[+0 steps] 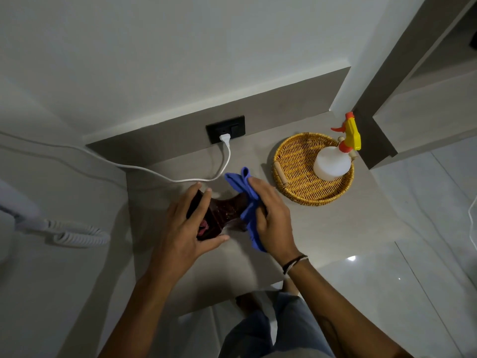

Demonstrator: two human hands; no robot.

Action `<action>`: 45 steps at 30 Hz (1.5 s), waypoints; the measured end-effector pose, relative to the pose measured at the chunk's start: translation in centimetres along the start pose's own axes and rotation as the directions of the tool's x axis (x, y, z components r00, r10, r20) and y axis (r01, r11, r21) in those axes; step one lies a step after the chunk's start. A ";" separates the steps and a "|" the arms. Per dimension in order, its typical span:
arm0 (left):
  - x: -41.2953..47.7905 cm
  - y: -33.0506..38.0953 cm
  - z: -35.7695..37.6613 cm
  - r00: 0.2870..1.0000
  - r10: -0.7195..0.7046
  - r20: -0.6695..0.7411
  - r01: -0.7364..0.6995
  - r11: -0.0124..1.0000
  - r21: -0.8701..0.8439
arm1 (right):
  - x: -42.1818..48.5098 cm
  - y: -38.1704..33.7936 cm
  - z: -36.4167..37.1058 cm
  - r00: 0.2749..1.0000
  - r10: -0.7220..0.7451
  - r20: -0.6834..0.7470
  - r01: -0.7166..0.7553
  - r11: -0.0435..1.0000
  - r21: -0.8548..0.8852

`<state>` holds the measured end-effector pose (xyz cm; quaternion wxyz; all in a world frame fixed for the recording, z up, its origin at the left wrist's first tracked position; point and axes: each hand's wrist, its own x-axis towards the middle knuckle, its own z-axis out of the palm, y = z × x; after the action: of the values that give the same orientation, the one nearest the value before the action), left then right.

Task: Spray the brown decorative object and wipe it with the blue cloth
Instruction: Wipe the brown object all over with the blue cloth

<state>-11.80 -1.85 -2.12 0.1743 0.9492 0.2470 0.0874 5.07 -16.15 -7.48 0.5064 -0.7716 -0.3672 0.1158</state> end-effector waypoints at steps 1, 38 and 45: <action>0.1 0.1 0.2 1.000 -0.019 0.005 0.019 0.999 -0.026 | -0.4 -0.8 0.3 0.997 -0.056 0.049 0.054 0.998 0.029; 0.8 -0.3 0.5 0.912 -0.401 -0.090 0.360 0.885 -0.296 | 0.4 4.9 -0.7 0.840 0.542 -0.037 -0.535 0.837 0.119; 2.3 -0.8 -0.8 0.811 -0.581 0.061 0.542 0.709 -0.451 | 1.6 3.9 0.8 0.719 0.656 0.229 -0.670 0.567 0.480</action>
<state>-10.35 0.16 -1.52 0.3955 0.7575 0.5041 0.1250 7.49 -15.36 -10.95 0.6133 -0.6791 -0.0102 0.4031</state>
